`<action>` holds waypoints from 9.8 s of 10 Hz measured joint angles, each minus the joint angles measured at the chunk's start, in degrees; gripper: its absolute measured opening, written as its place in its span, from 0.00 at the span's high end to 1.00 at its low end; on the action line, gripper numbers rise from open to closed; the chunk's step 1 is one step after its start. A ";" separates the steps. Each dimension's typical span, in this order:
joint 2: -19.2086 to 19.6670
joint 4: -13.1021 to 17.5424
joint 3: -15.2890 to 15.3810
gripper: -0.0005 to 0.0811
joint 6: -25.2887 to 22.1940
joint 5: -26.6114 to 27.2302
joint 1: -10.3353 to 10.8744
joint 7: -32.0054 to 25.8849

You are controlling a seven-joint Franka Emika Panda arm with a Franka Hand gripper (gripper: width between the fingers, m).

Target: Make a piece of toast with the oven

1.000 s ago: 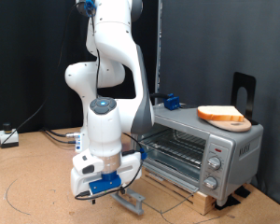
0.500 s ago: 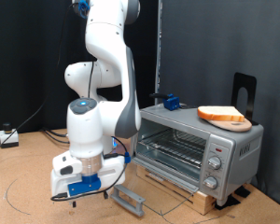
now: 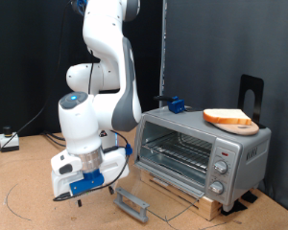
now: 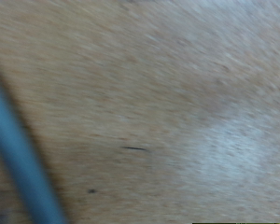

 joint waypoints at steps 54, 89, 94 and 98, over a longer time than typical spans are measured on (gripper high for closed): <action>-67.88 -25.30 24.85 0.00 -36.80 17.01 2.06 -56.87; -56.59 -29.75 43.72 0.14 -21.32 23.88 2.03 -56.00; -56.57 -29.68 43.63 0.45 -21.34 24.17 2.03 -55.99; -57.51 -28.59 40.99 0.45 -23.94 26.33 2.06 -56.87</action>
